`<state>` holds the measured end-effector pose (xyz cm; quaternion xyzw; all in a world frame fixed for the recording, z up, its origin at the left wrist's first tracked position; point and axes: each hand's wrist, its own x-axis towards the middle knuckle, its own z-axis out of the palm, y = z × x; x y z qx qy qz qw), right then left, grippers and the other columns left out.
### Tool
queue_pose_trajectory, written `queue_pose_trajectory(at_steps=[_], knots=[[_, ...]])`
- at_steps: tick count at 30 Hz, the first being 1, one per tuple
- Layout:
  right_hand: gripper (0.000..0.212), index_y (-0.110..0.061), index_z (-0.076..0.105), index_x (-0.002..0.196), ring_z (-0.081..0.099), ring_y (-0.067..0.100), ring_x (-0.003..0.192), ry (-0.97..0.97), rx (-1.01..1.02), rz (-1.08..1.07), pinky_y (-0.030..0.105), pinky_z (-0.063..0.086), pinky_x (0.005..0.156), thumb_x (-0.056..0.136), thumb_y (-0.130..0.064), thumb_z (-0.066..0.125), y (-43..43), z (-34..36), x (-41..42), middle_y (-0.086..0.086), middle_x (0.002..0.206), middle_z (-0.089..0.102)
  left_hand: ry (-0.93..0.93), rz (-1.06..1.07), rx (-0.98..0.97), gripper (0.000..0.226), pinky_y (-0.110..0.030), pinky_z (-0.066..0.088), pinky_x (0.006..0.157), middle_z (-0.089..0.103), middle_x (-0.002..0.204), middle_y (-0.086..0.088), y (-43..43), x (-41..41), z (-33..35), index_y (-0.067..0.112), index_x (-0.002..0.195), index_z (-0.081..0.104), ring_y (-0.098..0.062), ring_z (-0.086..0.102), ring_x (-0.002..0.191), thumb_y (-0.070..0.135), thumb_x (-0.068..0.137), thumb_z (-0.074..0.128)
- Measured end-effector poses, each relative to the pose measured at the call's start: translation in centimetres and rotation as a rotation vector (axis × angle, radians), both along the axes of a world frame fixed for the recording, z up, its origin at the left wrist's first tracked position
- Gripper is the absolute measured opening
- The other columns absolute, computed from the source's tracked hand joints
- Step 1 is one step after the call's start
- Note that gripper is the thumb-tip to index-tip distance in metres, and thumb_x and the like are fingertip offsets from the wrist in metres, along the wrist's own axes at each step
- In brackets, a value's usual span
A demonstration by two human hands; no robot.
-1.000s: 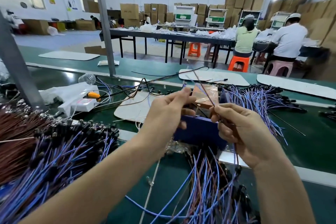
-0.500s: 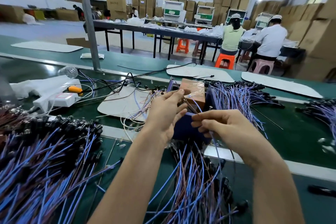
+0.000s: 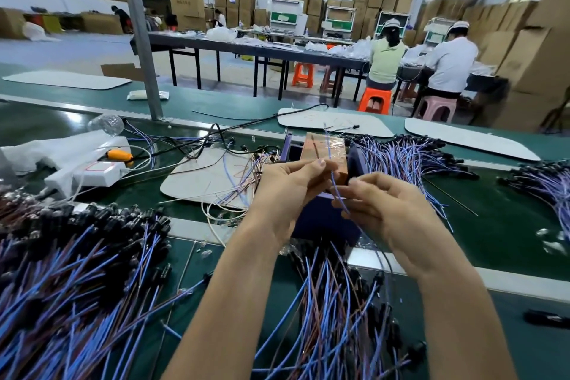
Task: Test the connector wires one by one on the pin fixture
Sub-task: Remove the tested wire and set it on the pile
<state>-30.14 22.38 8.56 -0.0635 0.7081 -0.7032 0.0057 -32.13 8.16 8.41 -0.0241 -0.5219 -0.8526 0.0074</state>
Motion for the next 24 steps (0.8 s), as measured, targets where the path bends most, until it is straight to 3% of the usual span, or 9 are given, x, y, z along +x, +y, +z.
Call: queue_pose_trajectory(at_steps=[2,6,11,14,16,24], knots=[[0.008,-0.016,0.067,0.086,0.073,0.019,0.077,0.048,-0.094,-0.123,0.025,0.058,0.065,0.091,-0.015,0.061,-0.6,-0.4,-0.4,0.007,0.083,0.076,0.005,-0.095,-0.069,0.019,-0.02,0.057,0.076,0.071,0.083,-0.012,0.2,0.2,-0.2,-0.006,0.087,0.069,-0.013,0.069,0.073,-0.002,0.093,0.051],[0.023,-0.024,0.073,0.07,0.068,0.005,0.064,0.107,0.011,-0.26,0.016,0.049,0.05,0.088,-0.012,0.066,-1.4,-1.4,-1.0,-0.005,0.07,0.074,-0.003,-0.193,-0.134,0.019,-0.017,0.057,0.069,0.072,0.075,-0.006,0.3,0.2,-0.7,-0.002,0.085,0.069,-0.009,0.07,0.068,-0.004,0.093,0.052],[0.017,-0.018,0.072,0.071,0.053,0.001,0.048,0.077,0.074,-0.325,0.014,0.042,0.048,0.087,-0.014,0.069,-1.0,-2.5,-1.8,-0.007,0.06,0.068,-0.047,-0.231,-0.356,0.018,-0.024,0.059,0.072,0.071,0.077,-0.005,-0.4,-0.1,-1.6,0.007,0.089,0.069,-0.013,0.068,0.071,0.007,0.096,0.053],[0.011,-0.013,0.069,0.078,0.043,0.005,0.039,0.039,0.12,-0.341,0.017,0.036,0.04,0.089,-0.013,0.066,-0.5,-3.2,-2.3,0.002,0.06,0.068,-0.068,-0.146,-0.621,0.022,-0.019,0.049,0.055,0.067,0.068,-0.001,-0.9,-0.5,-2.3,0.013,0.084,0.064,-0.012,0.064,0.058,0.014,0.099,0.049],[0.015,-0.013,0.067,0.076,0.046,0.007,0.035,0.03,0.181,-0.347,0.018,0.036,0.035,0.09,-0.01,0.064,-0.1,-3.6,-2.5,0.002,0.056,0.067,-0.075,-0.083,-0.708,0.022,-0.015,0.04,0.045,0.064,0.066,-0.002,-1.3,-0.8,-2.8,0.012,0.083,0.064,-0.012,0.058,0.053,0.013,0.099,0.049],[0.019,-0.005,0.063,0.072,0.055,0.013,0.033,-0.048,0.387,-0.38,0.021,0.044,0.035,0.09,-0.001,0.058,0.0,-5.2,-3.1,0.012,0.058,0.062,-0.174,-0.025,-0.651,0.018,-0.016,0.049,0.045,0.059,0.064,-0.01,-1.1,-1.7,-4.3,-0.001,0.089,0.065,-0.015,0.06,0.049,0.007,0.097,0.051]])
